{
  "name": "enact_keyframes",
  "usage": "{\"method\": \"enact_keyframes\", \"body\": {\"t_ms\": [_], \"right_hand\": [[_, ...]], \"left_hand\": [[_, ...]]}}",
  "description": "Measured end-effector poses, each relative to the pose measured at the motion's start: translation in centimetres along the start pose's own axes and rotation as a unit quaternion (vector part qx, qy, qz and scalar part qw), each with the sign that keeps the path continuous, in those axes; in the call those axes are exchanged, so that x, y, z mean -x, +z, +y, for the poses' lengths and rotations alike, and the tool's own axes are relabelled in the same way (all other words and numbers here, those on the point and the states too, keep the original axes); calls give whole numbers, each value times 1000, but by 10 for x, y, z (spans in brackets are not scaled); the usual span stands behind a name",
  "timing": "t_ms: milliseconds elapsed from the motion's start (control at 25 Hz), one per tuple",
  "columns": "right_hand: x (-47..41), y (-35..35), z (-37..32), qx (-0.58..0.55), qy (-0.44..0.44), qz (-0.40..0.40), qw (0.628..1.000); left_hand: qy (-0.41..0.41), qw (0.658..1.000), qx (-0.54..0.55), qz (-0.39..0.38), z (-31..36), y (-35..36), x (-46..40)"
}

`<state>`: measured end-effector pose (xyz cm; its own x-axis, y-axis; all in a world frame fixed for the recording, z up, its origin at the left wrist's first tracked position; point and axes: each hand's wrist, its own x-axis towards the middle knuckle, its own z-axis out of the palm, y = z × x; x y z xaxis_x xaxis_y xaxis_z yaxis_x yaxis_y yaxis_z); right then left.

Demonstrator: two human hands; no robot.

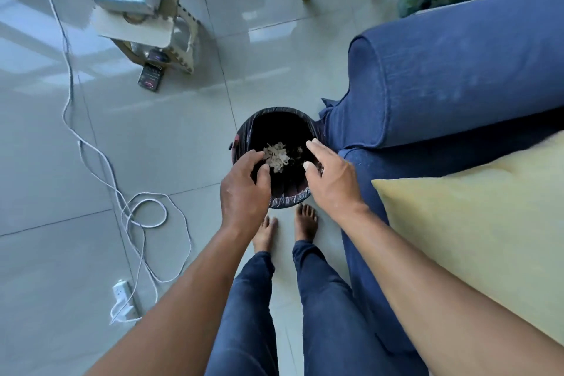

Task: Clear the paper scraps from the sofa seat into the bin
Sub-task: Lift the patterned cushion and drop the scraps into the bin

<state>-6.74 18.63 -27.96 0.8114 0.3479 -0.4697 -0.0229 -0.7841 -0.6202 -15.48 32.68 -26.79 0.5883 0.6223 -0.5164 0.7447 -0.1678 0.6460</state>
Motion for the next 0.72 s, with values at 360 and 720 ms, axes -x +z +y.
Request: {"method": "enact_keyframes", "body": {"t_ms": [360, 720], "right_hand": [[137, -106, -45, 0, -1, 153, 988], [316, -156, -8, 26, 143, 356, 923]], "left_hand": [[289, 938, -175, -81, 126, -56, 100], [532, 779, -245, -223, 172, -24, 226]]}}
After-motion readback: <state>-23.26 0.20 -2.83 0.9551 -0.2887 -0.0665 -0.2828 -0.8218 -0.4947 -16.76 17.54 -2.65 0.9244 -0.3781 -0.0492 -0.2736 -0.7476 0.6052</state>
